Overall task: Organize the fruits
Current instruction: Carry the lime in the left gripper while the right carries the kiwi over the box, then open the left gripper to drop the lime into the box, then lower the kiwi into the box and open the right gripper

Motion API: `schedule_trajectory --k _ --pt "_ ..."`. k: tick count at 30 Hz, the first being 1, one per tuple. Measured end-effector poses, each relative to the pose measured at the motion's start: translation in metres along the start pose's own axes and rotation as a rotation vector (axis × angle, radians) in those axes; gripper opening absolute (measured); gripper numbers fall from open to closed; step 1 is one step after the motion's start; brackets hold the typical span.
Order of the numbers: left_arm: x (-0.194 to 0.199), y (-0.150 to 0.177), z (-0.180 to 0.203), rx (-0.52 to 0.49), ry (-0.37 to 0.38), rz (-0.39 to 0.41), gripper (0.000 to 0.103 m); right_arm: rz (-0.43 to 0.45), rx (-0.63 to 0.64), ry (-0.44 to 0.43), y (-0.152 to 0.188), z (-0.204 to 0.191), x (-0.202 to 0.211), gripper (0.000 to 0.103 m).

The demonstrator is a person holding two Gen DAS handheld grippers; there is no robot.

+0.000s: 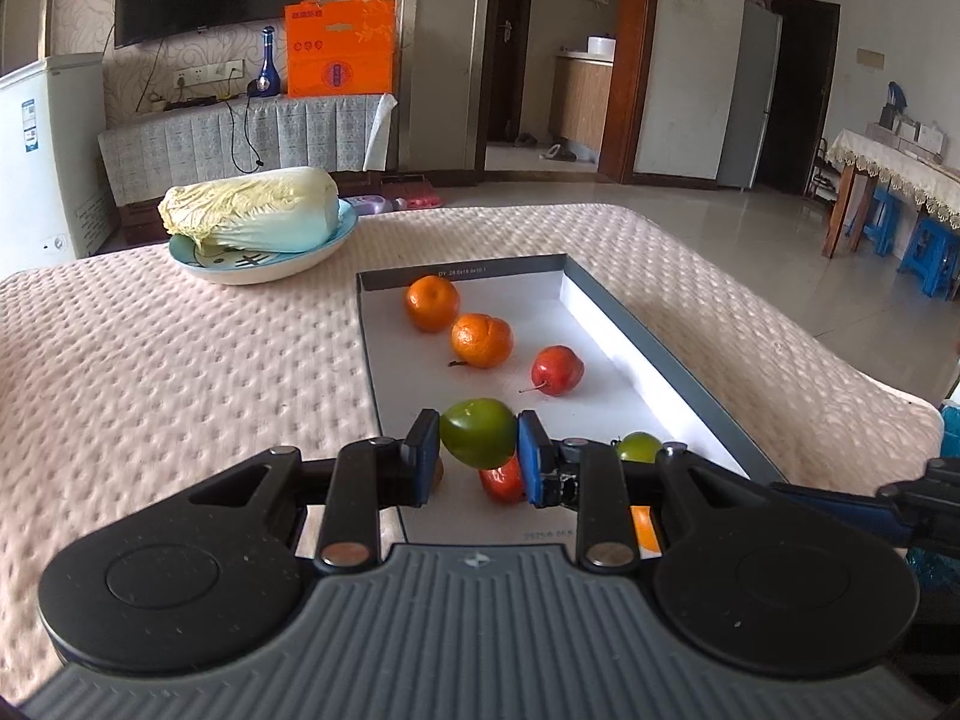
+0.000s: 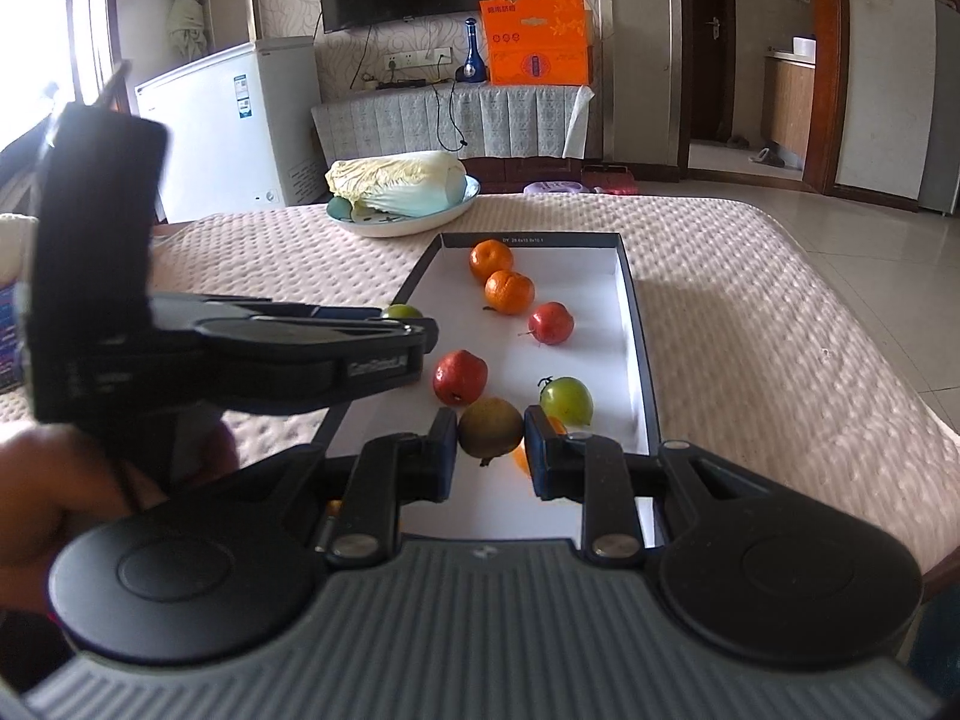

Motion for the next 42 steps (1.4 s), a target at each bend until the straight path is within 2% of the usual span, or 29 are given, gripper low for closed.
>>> schedule_trajectory --k 15,27,28,29,31,33,35,42 --pt "-0.037 -0.008 -0.003 0.02 0.026 -0.044 0.033 -0.026 0.03 -0.003 0.0 -0.002 -0.009 0.027" --pt "-0.046 -0.009 0.001 0.0 0.041 -0.06 0.034 -0.057 0.026 0.012 0.003 -0.003 -0.024 0.028" --pt "-0.046 -0.009 0.001 0.0 0.041 -0.058 0.039 -0.055 0.024 0.007 0.002 -0.002 -0.025 0.028" --pt "-0.045 -0.009 0.001 -0.002 0.039 -0.052 0.049 -0.054 0.022 0.003 0.002 -0.002 -0.026 0.028" --pt "-0.041 -0.01 0.002 -0.008 0.032 -0.034 0.058 -0.052 0.022 0.006 0.003 -0.003 -0.028 0.028" --pt "-0.038 -0.011 0.003 -0.016 0.033 -0.018 0.058 -0.046 0.028 0.011 0.003 -0.003 -0.028 0.028" --pt "-0.034 -0.011 0.002 -0.017 0.027 -0.008 0.058 -0.031 0.035 0.018 0.003 -0.004 -0.025 0.036" --pt "-0.012 -0.007 -0.005 0.005 -0.013 0.014 0.059 -0.003 0.023 0.041 0.001 0.004 -0.015 0.038"
Point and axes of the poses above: each gripper's, at about its wrist camera, not at the fingertips, and x roughly against the way its jaws point, z to its right, y to its underside, the point moved 1 cm from there along -x, roughly the way its jaws point, and after that the axes turned 11 degrees about y, right-handed, at the moved point
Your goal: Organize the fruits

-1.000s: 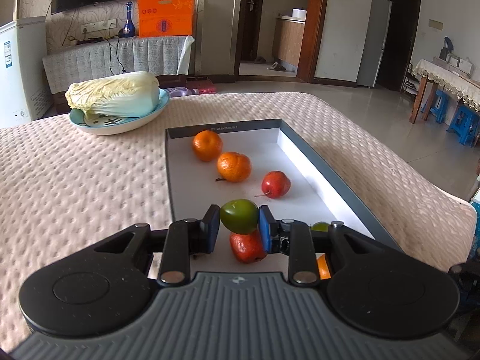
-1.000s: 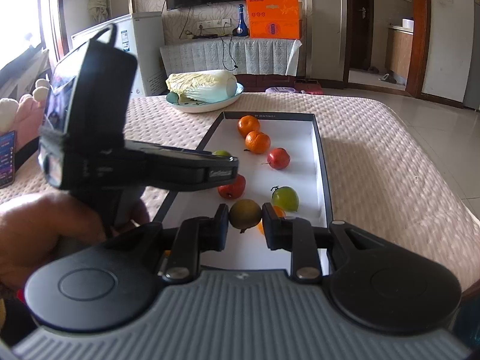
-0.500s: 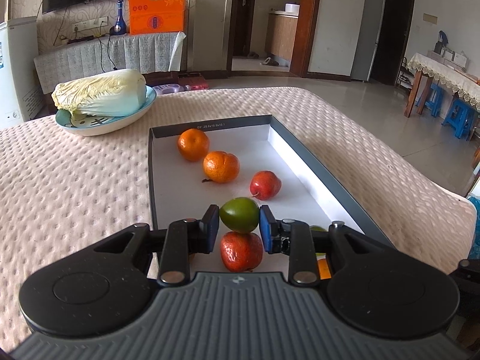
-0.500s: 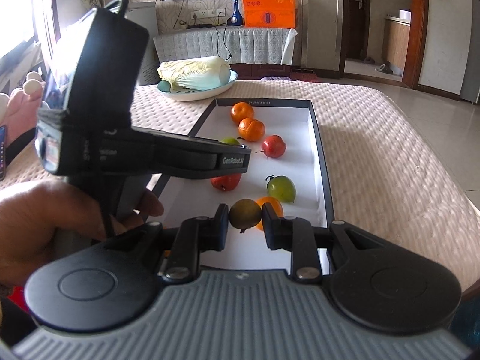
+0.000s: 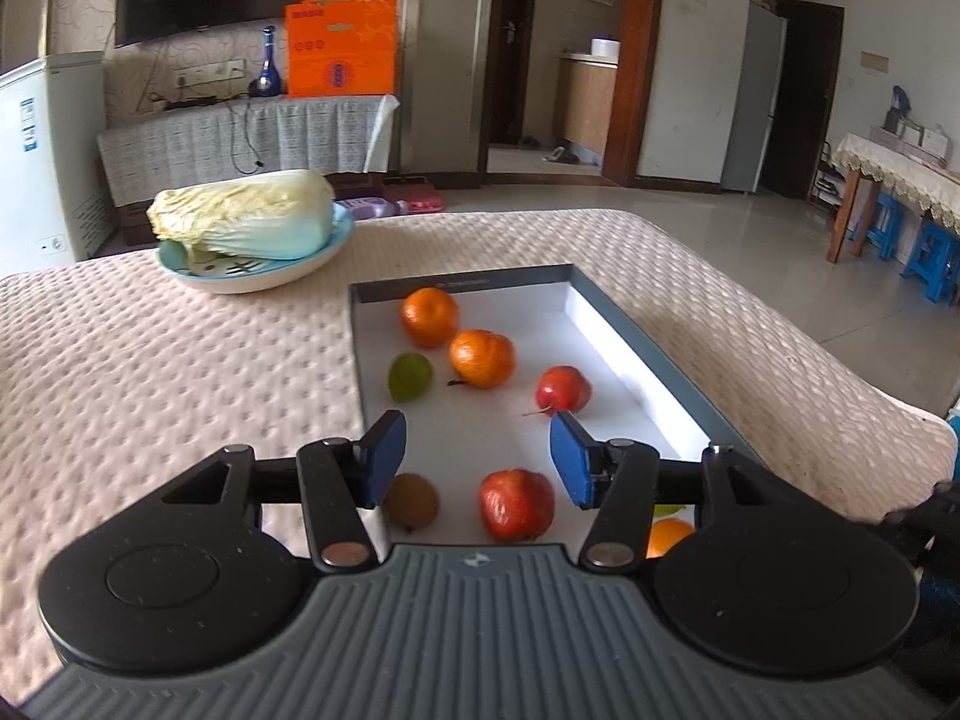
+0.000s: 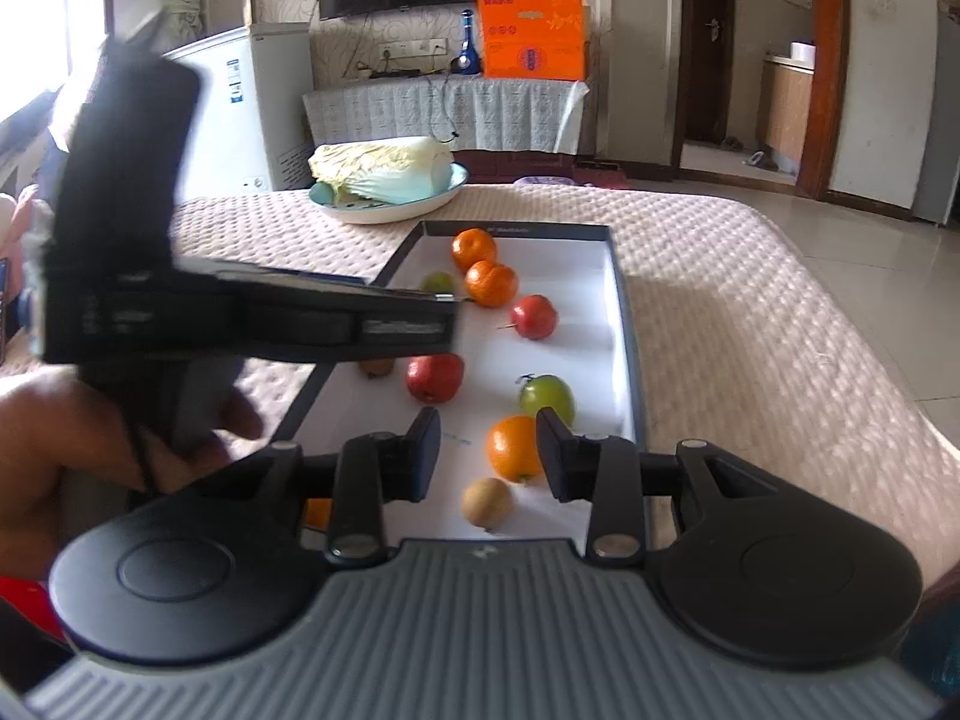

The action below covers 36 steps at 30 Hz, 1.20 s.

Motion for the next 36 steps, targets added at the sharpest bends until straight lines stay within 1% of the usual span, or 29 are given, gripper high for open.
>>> schedule_trajectory --k 4,6,7,8,10,11,12,13,14,15,18,19,20,22,24,27,29,33,34,36 --pt "0.022 0.004 0.001 -0.011 -0.011 0.005 0.06 0.002 -0.07 0.038 0.0 0.019 0.015 0.038" --pt "0.033 0.006 0.003 -0.01 -0.022 -0.002 0.067 -0.007 -0.103 0.045 0.0 0.027 0.022 0.048" --pt "0.04 0.008 0.006 -0.009 -0.028 -0.009 0.073 -0.011 -0.117 0.046 0.001 0.031 0.025 0.054" --pt "0.046 0.011 0.01 -0.014 -0.028 -0.008 0.076 -0.012 -0.129 0.047 0.002 0.033 0.028 0.056" --pt "0.063 0.017 0.019 -0.04 -0.022 0.008 0.078 -0.014 -0.149 0.05 0.005 0.036 0.035 0.056" --pt "0.071 0.02 0.025 -0.052 -0.02 0.016 0.083 -0.019 -0.159 0.05 0.008 0.037 0.038 0.057" --pt "0.08 0.025 0.032 -0.064 -0.014 0.029 0.084 -0.026 -0.166 0.046 0.01 0.037 0.042 0.057" --pt "0.089 0.029 0.038 -0.072 0.0 0.04 0.087 -0.032 -0.17 0.036 0.013 0.036 0.046 0.057" --pt "0.097 0.033 0.043 -0.078 -0.003 0.048 0.088 -0.036 -0.167 0.023 0.015 0.035 0.05 0.057" --pt "0.105 0.037 0.046 -0.077 -0.026 0.057 0.089 -0.034 -0.165 0.017 0.018 0.035 0.055 0.058" --pt "0.124 0.045 0.047 -0.024 0.001 0.065 0.093 -0.027 -0.169 0.014 0.024 0.036 0.069 0.059" --pt "0.13 0.046 0.047 -0.007 -0.008 0.07 0.099 -0.024 -0.178 0.015 0.027 0.038 0.073 0.059" --pt "0.135 0.048 0.048 0.0 -0.023 0.073 0.102 -0.022 -0.186 0.019 0.028 0.04 0.077 0.061" --pt "0.144 0.052 0.052 -0.02 -0.071 0.078 0.102 -0.021 -0.198 0.031 0.032 0.042 0.083 0.065" --pt "0.153 0.057 0.054 -0.03 -0.111 0.088 0.102 -0.018 -0.204 0.039 0.035 0.043 0.089 0.065" --pt "0.169 0.063 0.054 -0.015 -0.087 0.096 0.102 -0.027 -0.21 0.057 0.04 0.045 0.094 0.065" --pt "0.178 0.068 0.053 -0.007 -0.084 0.097 0.103 -0.036 -0.207 0.073 0.042 0.046 0.097 0.066" --pt "0.192 0.075 0.052 0.032 -0.061 0.076 0.103 -0.042 -0.187 0.095 0.045 0.045 0.1 0.066" --pt "0.195 0.076 0.053 0.04 -0.062 0.071 0.103 -0.044 -0.186 0.097 0.045 0.044 0.1 0.066" --pt "0.197 0.077 0.058 0.023 -0.083 0.064 0.103 -0.05 -0.186 0.095 0.046 0.045 0.102 0.066"
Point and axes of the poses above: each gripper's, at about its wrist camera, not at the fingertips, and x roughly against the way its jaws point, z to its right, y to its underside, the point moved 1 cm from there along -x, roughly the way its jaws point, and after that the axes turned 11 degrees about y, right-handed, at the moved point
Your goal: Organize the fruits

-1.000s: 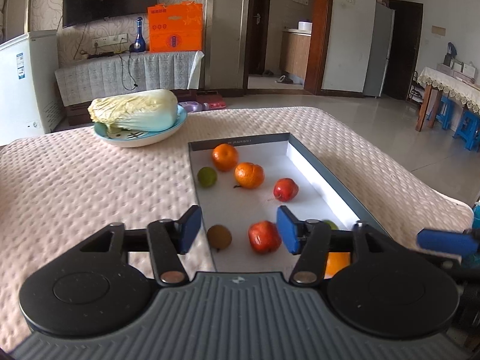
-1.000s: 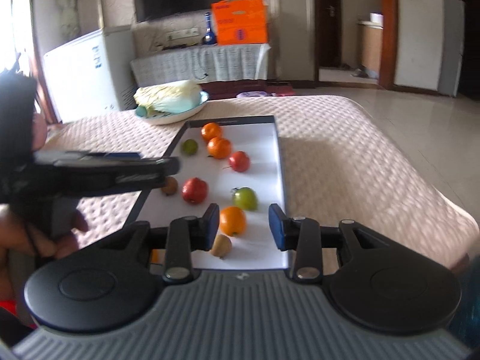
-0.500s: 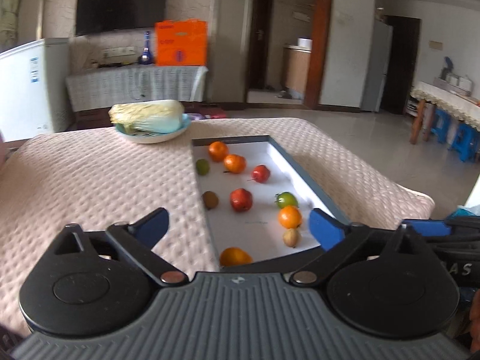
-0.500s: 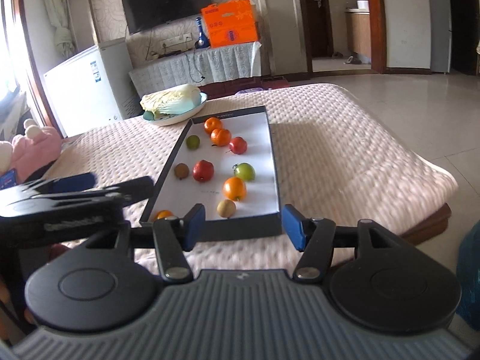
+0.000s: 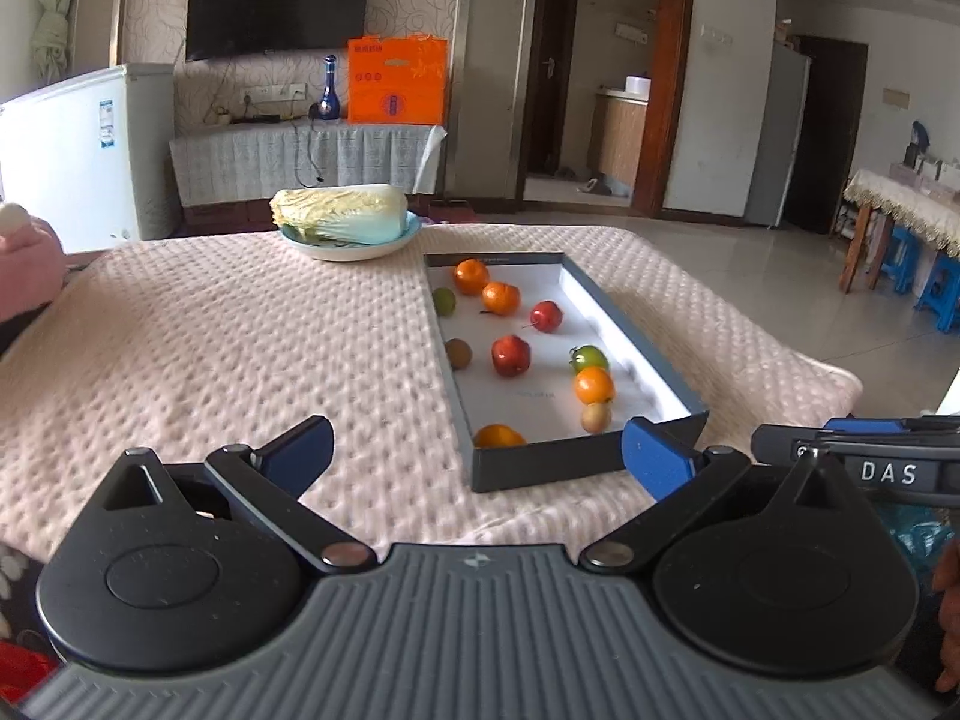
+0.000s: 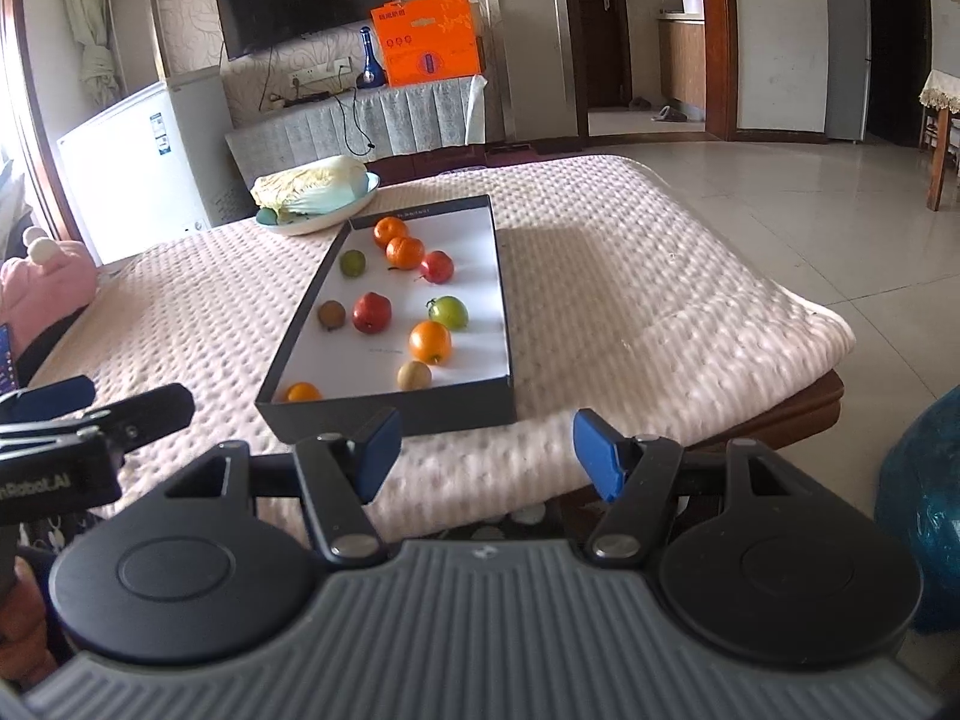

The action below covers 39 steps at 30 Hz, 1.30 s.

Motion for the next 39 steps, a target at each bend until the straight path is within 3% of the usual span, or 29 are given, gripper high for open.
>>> schedule_trajectory --k 9,17,39 --pt "-0.002 0.002 0.016 -0.074 0.033 -0.056 0.103 -0.05 -0.055 -0.008 0.003 0.009 -0.008 0.066" --pt "-0.008 0.008 0.031 -0.116 0.037 -0.056 0.103 -0.091 -0.092 0.0 0.007 0.016 -0.014 0.066" --pt "-0.02 0.006 0.029 -0.098 0.052 -0.084 0.103 -0.122 -0.13 0.006 0.006 0.023 -0.019 0.066"
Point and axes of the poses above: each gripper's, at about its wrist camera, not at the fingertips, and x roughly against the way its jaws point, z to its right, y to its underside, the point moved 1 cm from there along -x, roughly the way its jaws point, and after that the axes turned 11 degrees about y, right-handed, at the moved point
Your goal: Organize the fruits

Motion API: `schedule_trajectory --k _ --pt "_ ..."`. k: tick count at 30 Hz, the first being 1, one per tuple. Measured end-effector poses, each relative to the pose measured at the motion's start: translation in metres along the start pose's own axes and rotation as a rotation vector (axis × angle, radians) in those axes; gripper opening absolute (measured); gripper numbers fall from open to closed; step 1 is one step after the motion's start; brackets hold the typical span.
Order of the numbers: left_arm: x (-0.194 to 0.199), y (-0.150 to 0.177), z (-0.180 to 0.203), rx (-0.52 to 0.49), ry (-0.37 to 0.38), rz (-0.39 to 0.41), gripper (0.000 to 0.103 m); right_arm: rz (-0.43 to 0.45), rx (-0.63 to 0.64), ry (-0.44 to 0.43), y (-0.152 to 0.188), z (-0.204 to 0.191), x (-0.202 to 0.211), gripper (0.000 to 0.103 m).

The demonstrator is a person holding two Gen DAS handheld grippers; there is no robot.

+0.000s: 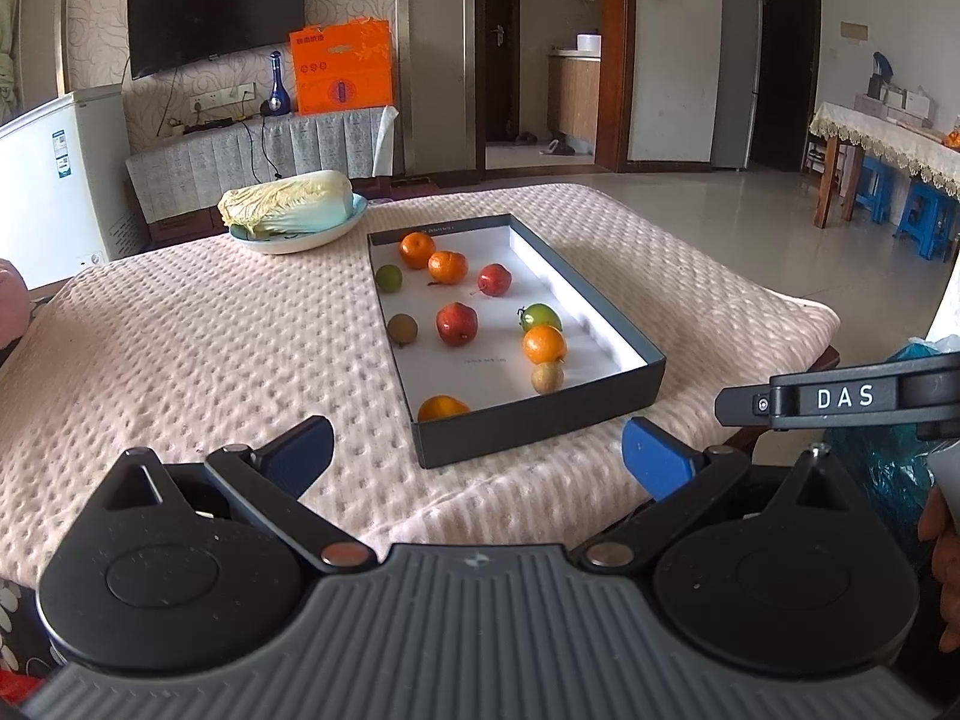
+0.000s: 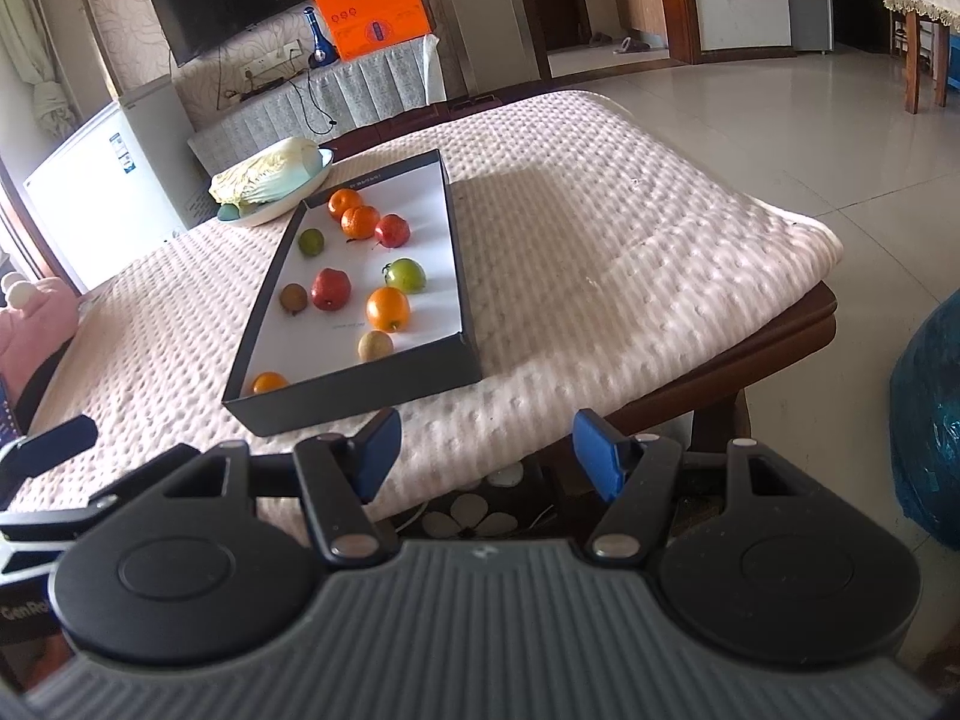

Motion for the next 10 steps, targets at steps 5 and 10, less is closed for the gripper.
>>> schedule_trajectory --k 5,10 --pt "-0.0022 0.0 0.001 -0.001 0.007 -0.001 0.103 -0.002 0.004 -0.003 0.0006 -0.0005 -0.0007 0.066" --pt "-0.0012 0.0015 0.002 0.002 0.006 0.034 0.103 -0.002 0.004 -0.003 0.0006 -0.0006 -0.0006 0.066"
Point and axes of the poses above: each gripper's, at about its wrist camera, not at the fingertips, and x roughly against the way its jaws point, z to its right, y to its underside, the point moved 1 cm from there along -x, roughly the way its jaws point, and after that the axes turned 11 degrees about y, right-handed, at the moved point
